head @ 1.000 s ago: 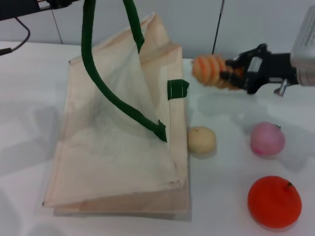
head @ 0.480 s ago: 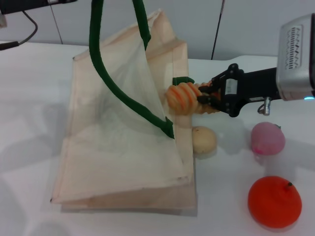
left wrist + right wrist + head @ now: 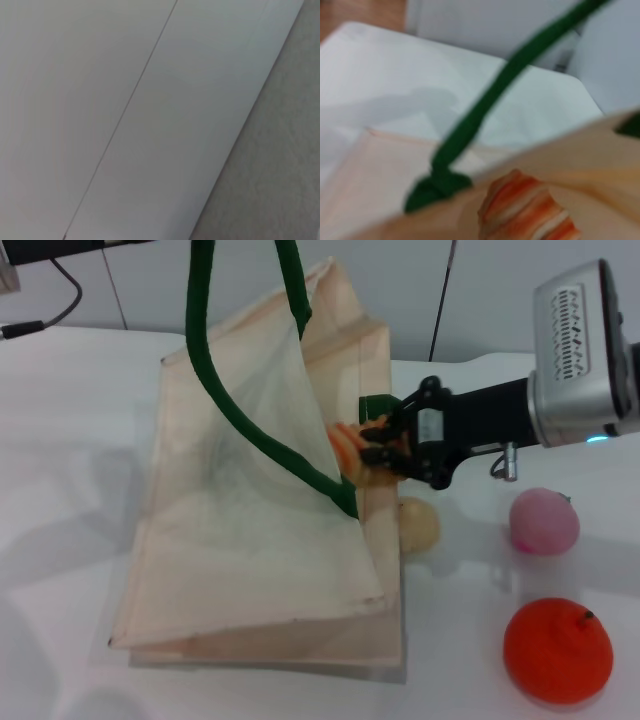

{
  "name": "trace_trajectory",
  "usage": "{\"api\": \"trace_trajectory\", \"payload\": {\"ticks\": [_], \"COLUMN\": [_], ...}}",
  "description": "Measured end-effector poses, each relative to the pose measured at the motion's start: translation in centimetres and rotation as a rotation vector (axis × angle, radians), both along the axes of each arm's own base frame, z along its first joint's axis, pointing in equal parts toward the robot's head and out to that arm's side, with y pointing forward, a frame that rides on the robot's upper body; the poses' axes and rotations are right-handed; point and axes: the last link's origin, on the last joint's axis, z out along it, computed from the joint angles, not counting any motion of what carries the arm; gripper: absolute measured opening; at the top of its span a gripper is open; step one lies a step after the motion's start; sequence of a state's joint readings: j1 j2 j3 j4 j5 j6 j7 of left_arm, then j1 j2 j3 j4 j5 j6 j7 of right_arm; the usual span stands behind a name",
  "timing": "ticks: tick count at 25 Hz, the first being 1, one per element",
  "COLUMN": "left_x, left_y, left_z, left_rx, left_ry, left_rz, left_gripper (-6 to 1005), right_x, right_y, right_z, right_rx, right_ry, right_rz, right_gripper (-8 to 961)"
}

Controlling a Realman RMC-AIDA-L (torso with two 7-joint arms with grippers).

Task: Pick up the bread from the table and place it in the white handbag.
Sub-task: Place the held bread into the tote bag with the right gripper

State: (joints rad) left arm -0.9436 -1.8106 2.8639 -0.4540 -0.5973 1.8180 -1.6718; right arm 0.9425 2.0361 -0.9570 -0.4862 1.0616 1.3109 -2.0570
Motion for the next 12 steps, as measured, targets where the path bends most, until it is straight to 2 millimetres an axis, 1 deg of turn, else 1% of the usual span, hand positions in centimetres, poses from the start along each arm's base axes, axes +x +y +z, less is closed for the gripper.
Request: {"api": "trace_trajectory", "payload": {"ticks": [10, 12], "left_x": [0.6, 0.7], "left_y": [0.2, 0.2], "left_z": [-0.5, -0.6], "left_rx": [-0.011, -0.012], "left_ry": [0.003, 0.003], "left_rz": [-0.017, -0.017], "left_gripper": [149, 149], "right_x": [-2.2, -2.5], "right_y": [-1.4, -1.3], "right_z": [-1.7, -1.9], "right_rx": [-0.087, -0.076], "right_ry": [0.035, 0.042], "right_rz": [0.073, 0.077], "right_gripper": [135, 131]}}
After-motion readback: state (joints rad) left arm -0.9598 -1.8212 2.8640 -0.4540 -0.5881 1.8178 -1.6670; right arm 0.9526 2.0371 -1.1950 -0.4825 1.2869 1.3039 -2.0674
